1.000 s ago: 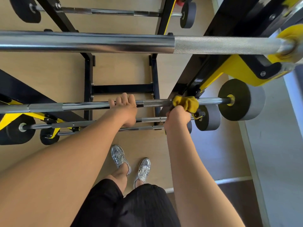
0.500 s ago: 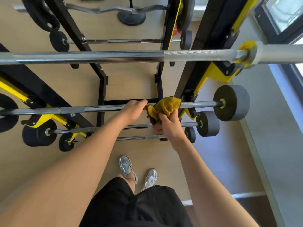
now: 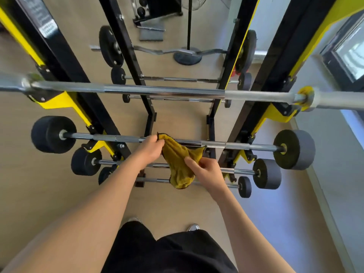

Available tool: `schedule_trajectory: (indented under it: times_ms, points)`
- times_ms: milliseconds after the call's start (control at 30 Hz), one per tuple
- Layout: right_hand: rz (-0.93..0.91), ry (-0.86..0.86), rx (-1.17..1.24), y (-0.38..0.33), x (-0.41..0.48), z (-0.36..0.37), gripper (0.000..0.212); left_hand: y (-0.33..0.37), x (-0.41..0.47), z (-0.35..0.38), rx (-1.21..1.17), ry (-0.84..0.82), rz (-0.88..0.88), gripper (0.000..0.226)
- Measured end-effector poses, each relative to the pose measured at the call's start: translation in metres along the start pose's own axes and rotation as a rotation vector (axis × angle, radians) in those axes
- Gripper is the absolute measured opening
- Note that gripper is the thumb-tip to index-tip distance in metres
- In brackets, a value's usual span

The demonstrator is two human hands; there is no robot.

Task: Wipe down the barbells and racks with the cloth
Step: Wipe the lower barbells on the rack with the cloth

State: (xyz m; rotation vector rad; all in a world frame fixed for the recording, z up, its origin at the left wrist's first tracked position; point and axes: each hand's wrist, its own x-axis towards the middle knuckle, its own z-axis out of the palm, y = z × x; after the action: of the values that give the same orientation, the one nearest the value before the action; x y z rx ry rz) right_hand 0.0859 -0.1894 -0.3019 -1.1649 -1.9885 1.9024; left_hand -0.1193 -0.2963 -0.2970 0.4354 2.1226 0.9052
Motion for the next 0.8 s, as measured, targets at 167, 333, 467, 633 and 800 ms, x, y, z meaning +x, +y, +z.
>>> schedule_trajectory:
  times_ms: [167, 333, 467, 633, 800]
  points:
    - [-0.198, 0.043, -0.049, -0.021, 0.014, 0.059, 0.014, -0.019, -0.009, -0.053, 0.032, 0.136, 0.011, 0.033]
    - [-0.214, 0.041, 0.033, -0.051, 0.032, 0.139, 0.024, -0.065, 0.001, -0.128, 0.063, 0.161, -0.041, 0.040]
    - [-0.166, 0.071, 0.019, -0.067, 0.054, 0.225, 0.027, -0.101, 0.011, -0.199, -0.012, 0.127, -0.099, 0.046]
    - [-0.076, 0.097, 0.019, -0.074, 0.074, 0.318, 0.047, -0.142, 0.026, -0.275, 0.016, 0.036, -0.086, 0.014]
    - [-0.163, 0.096, -0.298, -0.089, 0.100, 0.363, 0.040, -0.171, 0.051, -0.311, 0.162, 0.201, 0.141, 0.028]
